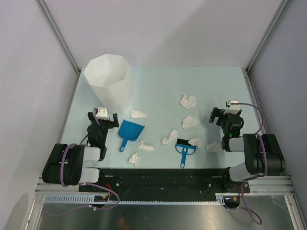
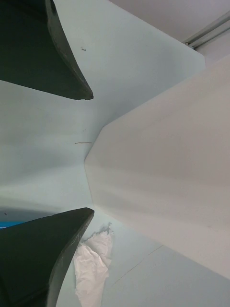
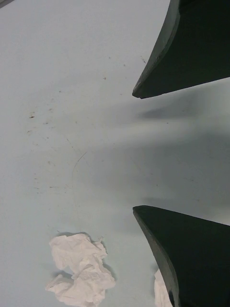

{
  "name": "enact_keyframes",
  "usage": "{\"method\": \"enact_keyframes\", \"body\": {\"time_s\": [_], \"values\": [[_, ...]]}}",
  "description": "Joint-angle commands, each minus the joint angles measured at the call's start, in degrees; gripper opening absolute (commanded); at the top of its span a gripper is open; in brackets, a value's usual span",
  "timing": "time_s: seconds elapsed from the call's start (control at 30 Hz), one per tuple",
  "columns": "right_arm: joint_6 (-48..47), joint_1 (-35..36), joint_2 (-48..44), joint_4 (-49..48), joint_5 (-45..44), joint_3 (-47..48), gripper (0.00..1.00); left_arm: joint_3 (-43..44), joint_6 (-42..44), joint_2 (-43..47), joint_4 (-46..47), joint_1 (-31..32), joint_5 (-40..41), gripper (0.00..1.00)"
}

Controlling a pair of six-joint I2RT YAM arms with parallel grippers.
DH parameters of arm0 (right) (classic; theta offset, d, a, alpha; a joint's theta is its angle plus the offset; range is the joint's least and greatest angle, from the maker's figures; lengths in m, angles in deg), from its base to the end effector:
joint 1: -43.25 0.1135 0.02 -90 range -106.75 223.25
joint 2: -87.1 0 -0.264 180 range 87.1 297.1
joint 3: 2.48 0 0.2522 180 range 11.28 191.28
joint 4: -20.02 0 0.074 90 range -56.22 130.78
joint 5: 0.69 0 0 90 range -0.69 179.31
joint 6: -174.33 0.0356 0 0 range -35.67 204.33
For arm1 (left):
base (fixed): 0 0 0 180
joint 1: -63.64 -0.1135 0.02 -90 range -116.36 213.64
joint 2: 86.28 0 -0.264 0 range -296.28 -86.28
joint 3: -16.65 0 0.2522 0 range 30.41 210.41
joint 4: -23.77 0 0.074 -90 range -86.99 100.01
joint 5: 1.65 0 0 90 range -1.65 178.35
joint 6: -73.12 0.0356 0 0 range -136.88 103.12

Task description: Sweep away the paper scraps from the table

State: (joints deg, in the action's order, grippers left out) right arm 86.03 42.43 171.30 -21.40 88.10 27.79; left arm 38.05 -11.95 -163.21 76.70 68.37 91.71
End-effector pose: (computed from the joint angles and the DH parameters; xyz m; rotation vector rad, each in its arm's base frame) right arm 0.2488 -0.0043 0.1486 0.0545 1.7883 -0.0079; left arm 0.2119 -0.0154 0.1578 0.0909 1.6138 0.0501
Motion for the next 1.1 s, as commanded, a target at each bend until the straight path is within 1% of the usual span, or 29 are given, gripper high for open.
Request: {"method": "enact_keyframes", "body": {"time_s": [0.0,0.03,0.07,0.13,0.17,0.2,0.23,0.27,0.3,0.33,0.37,0.4,0.43,0.47,0.5,0.53,0.57,0.6,0.63,0.67,0.7,0.73,0.77,0.8,0.83,0.87,0.97,1.03,1.07], "values": [[-0.2,0.2,0.08,-1.86,-1.16,1.33,1.0,1.59,-1.68,0.11,2.03,-0.34,1.22,1.0],[0.24,0.38,-0.18,-2.04,-1.51,1.24,1.0,1.59,-1.76,0.11,2.12,-0.34,1.22,1.0],[0.67,0.64,-0.7,-2.65,-4.21,0.98,1.0,1.59,-1.76,0.11,2.12,-0.34,1.22,1.0],[0.42,0.9,-5.24,1.37,-6.69,1.59,1.0,1.59,-1.68,0.11,2.12,-0.34,1.21,1.0],[-0.02,3.26,-7.02,3.82,-9.22,3.07,1.0,1.59,-1.68,0.28,2.03,-0.34,1.22,1.0],[-0.02,4.24,-8.69,10.64,-10.81,4.57,1.0,1.59,-1.76,0.11,2.03,-0.34,1.04,1.0],[1.28,4.68,-10.53,14.79,-12.05,6.06,1.0,1.68,-1.76,0.11,2.03,-0.34,1.04,1.0],[5.91,4.77,-13.77,19.1,-10.93,7.55,1.0,1.85,-1.42,1.07,2.12,-0.34,0.95,1.0],[7.95,4.86,-15.72,25.84,-9.35,9.92,0.98,2.29,-1.33,2.64,-0.84,-0.34,1.04,1.0],[9.54,5.12,-17.48,28.61,-7.42,10.81,0.95,3.77,-1.67,4.66,-3.74,-0.34,1.56,1.0],[11.04,6.0,-20.98,31.59,-6.1,11.95,0.89,4.83,-1.42,6.77,-10.99,-0.42,0.52,1.0],[13.4,8.27,-22.58,38.32,-6.78,14.14,0.86,5.71,-0.46,11.4,-14.89,-0.34,-1.23,1.0],[14.12,10.47,-24.07,42.04,-7.74,15.47,0.85,7.2,2.34,13.36,-18.58,-0.34,-5.51,1.0],[14.21,12.58,-26.44,45.56,-10.62,16.78,0.84,7.65,3.41,15.82,-22.01,-0.34,-6.94,1.0],[14.48,17.73,-27.24,53.08,-12.74,18.02,0.84,8.0,4.55,19.67,-29.1,-0.34,-8.18,1.0],[15.35,20.31,-27.86,57.51,-14.85,20.81,0.83,9.48,6.56,21.62,-33.17,-0.34,-9.58,1.0],[16.57,22.68,-28.21,64.95,-19.22,21.88,0.82,10.98,7.45,22.6,-42.96,-0.42,-11.07,1.0],[17.89,25.4,-28.65,68.5,-20.31,23.03,0.82,12.82,8.33,23.13,-48.27,-0.34,-12.31,1.0],[21.65,29.61,-28.57,72.02,-20.84,24.78,0.8,17.02,9.65,23.66,-53.29,-0.34,-13.19,1.0],[23.69,32.34,-28.4,78.84,-22.33,25.58,0.79,18.89,10.18,24.01,-62.39,-0.34,-16.68,1.0],[26.32,34.55,-27.35,81.95,-22.78,26.2,0.78,20.64,10.36,24.54,-66.13,-0.42,-18.63,0.99],[30.17,39.88,-26.82,84.68,-23.04,26.64,0.77,23.1,10.8,26.02,-69.74,-0.34,-19.95,0.99],[32.99,42.71,-26.03,89.67,-24.44,26.99,0.77,24.08,10.98,27.08,-74.73,-0.34,-21.62,0.99],[34.85,45.18,-25.24,91.72,-24.8,27.17,0.77,24.87,11.07,27.79,-76.7,-0.34,-23.64,0.99],[38.52,50.42,-23.23,93.65,-25.93,27.26,0.76,26.27,11.15,28.4,-78.54,-0.42,-24.7,0.99],[39.69,52.48,-22.42,96.28,-26.21,27.34,0.76,26.98,11.24,28.41,-81.52,-0.34,-25.32,0.99],[38.75,58.54,-18.3,95.44,-23.5,27.34,0.75,28.66,10.72,27.8,-84.7,-0.25,-26.56,0.98],[38.73,58.04,-15.23,95.08,-19.73,27.26,0.75,29.8,10.72,27.53,-85.85,-0.25,-26.65,0.98],[40.56,55.95,-14.34,96.12,-19.53,27.26,0.71,30.24,10.8,27.36,-86.73,-0.25,-26.56,0.98]]}}
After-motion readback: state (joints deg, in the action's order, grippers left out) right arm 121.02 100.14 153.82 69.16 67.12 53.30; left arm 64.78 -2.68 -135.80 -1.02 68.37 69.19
